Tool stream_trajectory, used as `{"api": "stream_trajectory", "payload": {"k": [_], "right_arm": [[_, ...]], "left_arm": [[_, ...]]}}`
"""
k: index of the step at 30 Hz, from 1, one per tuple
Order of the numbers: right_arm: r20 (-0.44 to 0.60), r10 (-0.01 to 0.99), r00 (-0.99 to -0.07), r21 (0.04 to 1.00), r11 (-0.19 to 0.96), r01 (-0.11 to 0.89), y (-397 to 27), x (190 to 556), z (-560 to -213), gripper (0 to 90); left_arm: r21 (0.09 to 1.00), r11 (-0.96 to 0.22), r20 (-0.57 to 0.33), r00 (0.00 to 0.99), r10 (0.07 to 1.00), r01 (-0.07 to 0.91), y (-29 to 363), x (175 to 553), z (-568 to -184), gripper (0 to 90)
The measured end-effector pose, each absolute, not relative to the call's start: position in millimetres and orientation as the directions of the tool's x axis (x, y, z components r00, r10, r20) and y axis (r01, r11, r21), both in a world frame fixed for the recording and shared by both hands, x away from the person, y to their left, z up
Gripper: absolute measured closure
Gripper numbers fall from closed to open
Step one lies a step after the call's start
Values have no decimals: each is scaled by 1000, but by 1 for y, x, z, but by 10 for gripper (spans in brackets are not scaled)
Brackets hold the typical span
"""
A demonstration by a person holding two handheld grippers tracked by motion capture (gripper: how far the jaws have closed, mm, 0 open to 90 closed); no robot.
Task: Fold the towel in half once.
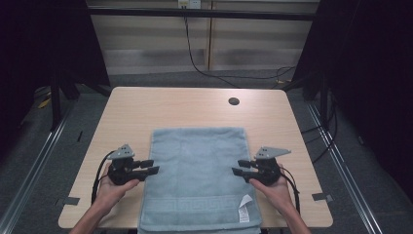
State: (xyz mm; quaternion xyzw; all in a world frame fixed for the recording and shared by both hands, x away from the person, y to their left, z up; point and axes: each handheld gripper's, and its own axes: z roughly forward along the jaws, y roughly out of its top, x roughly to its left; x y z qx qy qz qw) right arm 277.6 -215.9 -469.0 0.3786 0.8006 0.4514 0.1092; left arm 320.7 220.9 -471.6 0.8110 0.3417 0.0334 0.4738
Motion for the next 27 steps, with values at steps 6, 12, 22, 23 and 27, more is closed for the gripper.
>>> {"api": "stream_trajectory", "payload": {"k": [6, 12, 22, 23, 27], "right_arm": [[176, 746, -643, 784, 288, 550, -209, 323, -475, 565], [174, 761, -625, 736, 321, 596, -200, 336, -497, 577], [167, 741, -650, 702, 373, 606, -194, 308, -501, 567], [163, 737, -655, 708, 376, 598, -194, 304, -502, 567], [152, 732, -665, 698, 397, 596, -192, 289, -500, 568]], "left_arm": [[772, -317, -241, 716, 655, 550, 206, 357, -487, 577], [745, -371, -214, 726, 654, 554, 193, 364, -504, 574], [750, -426, -158, 763, 626, 505, 198, 343, -505, 592], [750, -422, -166, 762, 626, 510, 199, 339, -505, 592], [745, -441, -160, 776, 611, 500, 200, 323, -504, 592]]}}
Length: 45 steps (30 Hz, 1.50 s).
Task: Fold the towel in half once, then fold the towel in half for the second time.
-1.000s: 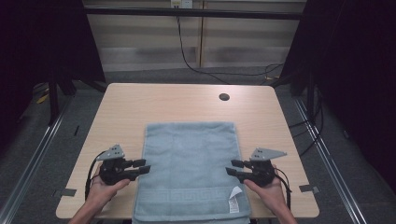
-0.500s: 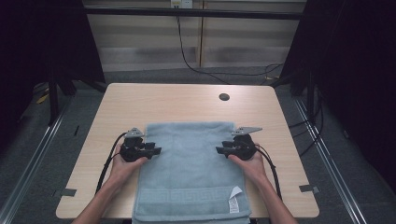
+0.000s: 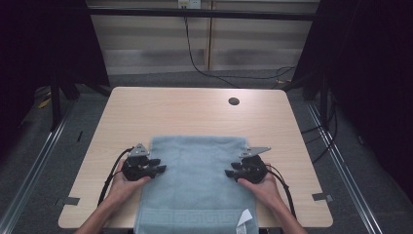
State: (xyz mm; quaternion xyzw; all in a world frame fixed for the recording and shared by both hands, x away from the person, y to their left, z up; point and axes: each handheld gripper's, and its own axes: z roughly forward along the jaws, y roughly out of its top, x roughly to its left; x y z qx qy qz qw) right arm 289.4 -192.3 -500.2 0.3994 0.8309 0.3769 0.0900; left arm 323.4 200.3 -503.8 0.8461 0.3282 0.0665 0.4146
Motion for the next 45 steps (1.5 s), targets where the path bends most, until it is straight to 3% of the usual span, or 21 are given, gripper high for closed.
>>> {"api": "stream_trajectory", "payload": {"k": [6, 11, 18, 22, 31, 39, 45], "right_arm": [[139, 715, -685, 700, 418, 579, -192, 271, -500, 569], [155, 718, -679, 685, 417, 598, -191, 254, -497, 567], [174, 723, -669, 667, 413, 620, -195, 230, -489, 509], [200, 739, -643, 723, 331, 606, -212, 246, -473, 476], [181, 779, -600, 760, 276, 588, -245, 306, -460, 495], [163, 786, -596, 718, 320, 618, -242, 344, -481, 483], [217, 773, -596, 702, 301, 646, -247, 351, -494, 464]], "left_arm": [[737, -443, -184, 782, 595, 510, 205, 302, -503, 592], [722, -481, -154, 792, 591, 498, 201, 276, -498, 591], [731, -447, -228, 802, 552, 515, 211, 266, -492, 541], [764, -389, -241, 786, 569, 516, 219, 285, -480, 524], [774, -321, -229, 714, 662, 546, 230, 342, -467, 473], [764, -322, -219, 694, 686, 559, 229, 369, -487, 418], [749, -350, -210, 704, 679, 562, 228, 368, -496, 383]]}}
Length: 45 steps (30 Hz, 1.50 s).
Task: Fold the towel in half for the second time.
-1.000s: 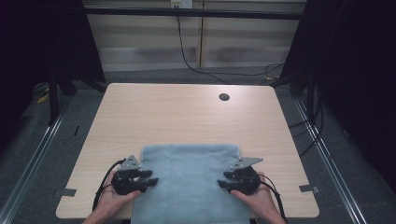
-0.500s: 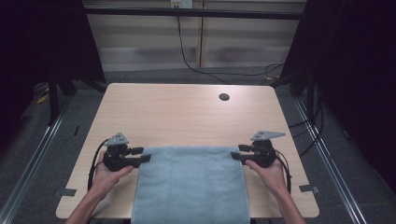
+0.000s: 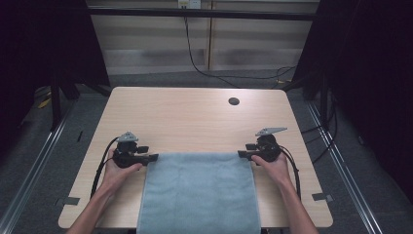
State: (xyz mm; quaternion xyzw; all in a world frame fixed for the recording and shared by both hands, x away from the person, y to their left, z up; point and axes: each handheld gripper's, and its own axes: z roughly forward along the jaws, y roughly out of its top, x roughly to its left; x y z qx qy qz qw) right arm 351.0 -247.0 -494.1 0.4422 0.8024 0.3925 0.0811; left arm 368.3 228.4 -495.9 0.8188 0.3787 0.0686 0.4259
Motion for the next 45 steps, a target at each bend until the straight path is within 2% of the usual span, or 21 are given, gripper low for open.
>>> {"api": "stream_trajectory", "payload": {"k": [4, 5, 7, 11, 14, 16, 20, 23, 35, 39, 45], "right_arm": [[204, 768, -606, 685, 331, 649, -244, 350, -500, 482], [198, 768, -609, 675, 344, 652, -242, 349, -501, 493], [180, 765, -618, 683, 355, 638, -240, 346, -502, 521], [168, 759, -630, 689, 367, 626, -238, 342, -502, 629], [199, 750, -631, 678, 360, 641, -237, 340, -502, 771], [207, 743, -637, 678, 360, 640, -236, 340, -500, 820], [213, 744, -633, 695, 340, 633, -238, 339, -496, 838], [224, 745, -629, 734, 296, 612, -243, 338, -487, 840], [194, 748, -635, 813, 240, 530, -246, 351, -444, 844], [214, 750, -626, 829, 200, 522, -248, 362, -435, 844], [188, 760, -623, 850, 192, 491, -249, 377, -417, 847]], "left_arm": [[728, -372, -215, 707, 674, 576, 225, 368, -502, 404], [727, -394, -178, 709, 682, 562, 225, 367, -503, 460], [731, -369, -213, 707, 675, 573, 228, 367, -504, 494], [734, -406, -186, 735, 652, 545, 227, 363, -506, 584], [725, -404, -215, 741, 636, 557, 226, 361, -506, 753], [729, -408, -204, 744, 636, 549, 225, 359, -504, 804], [747, -371, -229, 737, 636, 552, 228, 359, -500, 820], [781, -291, -267, 717, 644, 553, 232, 360, -491, 821], [836, -219, -262, 717, 646, 503, 230, 376, -456, 822], [851, -183, -270, 709, 651, 492, 225, 387, -443, 823], [862, -172, -258, 705, 661, 477, 224, 401, -426, 824]]}}
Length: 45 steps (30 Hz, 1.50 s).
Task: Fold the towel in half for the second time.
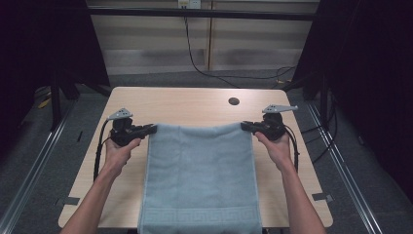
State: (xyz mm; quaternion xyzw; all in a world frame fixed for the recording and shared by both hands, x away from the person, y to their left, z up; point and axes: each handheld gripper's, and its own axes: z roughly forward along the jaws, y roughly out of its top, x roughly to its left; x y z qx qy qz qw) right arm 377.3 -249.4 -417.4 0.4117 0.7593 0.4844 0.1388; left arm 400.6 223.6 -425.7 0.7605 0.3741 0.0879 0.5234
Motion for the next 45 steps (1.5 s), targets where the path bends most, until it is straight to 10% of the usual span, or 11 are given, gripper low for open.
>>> {"api": "stream_trajectory", "payload": {"k": [18, 37, 45], "right_arm": [[107, 779, -618, 908, 177, 380, -253, 393, -356, 852], [169, 686, -707, 891, 200, 407, -260, 271, -423, 837], [212, 658, -723, 849, 243, 470, -258, 238, -451, 657]], "left_arm": [[923, -110, -209, 722, 659, 368, 227, 420, -376, 825], [897, -250, -173, 809, 562, 365, 243, 303, -431, 816], [886, -222, -248, 822, 513, 406, 253, 275, -447, 676]]}}
